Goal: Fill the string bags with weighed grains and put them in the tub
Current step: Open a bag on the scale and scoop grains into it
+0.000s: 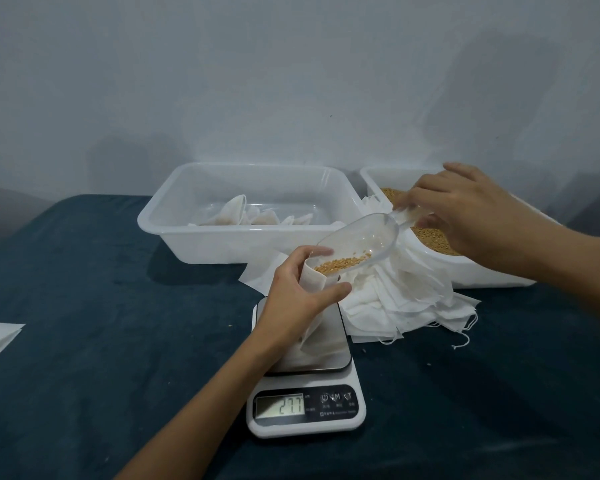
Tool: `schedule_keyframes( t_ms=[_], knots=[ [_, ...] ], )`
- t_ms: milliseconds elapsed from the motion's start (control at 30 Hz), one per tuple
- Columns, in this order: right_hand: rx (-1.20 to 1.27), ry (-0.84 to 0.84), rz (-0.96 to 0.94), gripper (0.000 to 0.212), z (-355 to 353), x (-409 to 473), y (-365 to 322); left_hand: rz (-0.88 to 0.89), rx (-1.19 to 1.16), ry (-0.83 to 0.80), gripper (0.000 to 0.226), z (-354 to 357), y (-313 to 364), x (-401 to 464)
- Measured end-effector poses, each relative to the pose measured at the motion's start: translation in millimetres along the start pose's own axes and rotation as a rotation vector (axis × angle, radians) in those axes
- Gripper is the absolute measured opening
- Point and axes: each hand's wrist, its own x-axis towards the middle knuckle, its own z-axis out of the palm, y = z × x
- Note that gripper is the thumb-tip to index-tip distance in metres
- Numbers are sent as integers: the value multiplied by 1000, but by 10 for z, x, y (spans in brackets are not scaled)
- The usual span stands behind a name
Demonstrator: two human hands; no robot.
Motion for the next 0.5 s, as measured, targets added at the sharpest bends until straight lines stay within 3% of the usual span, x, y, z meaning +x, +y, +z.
schedule_keyframes(
  t_ms=[233, 367, 500],
  knots=[
    [375, -174, 196, 30, 103, -94, 25, -8, 35, 0, 45, -15, -2, 1],
    [552, -184, 311, 27, 101, -173, 81, 5, 133, 20, 12, -6, -43, 36],
    [590, -150, 511, 18, 218, -284, 332, 72, 49, 9, 29, -46, -65, 56]
  ],
)
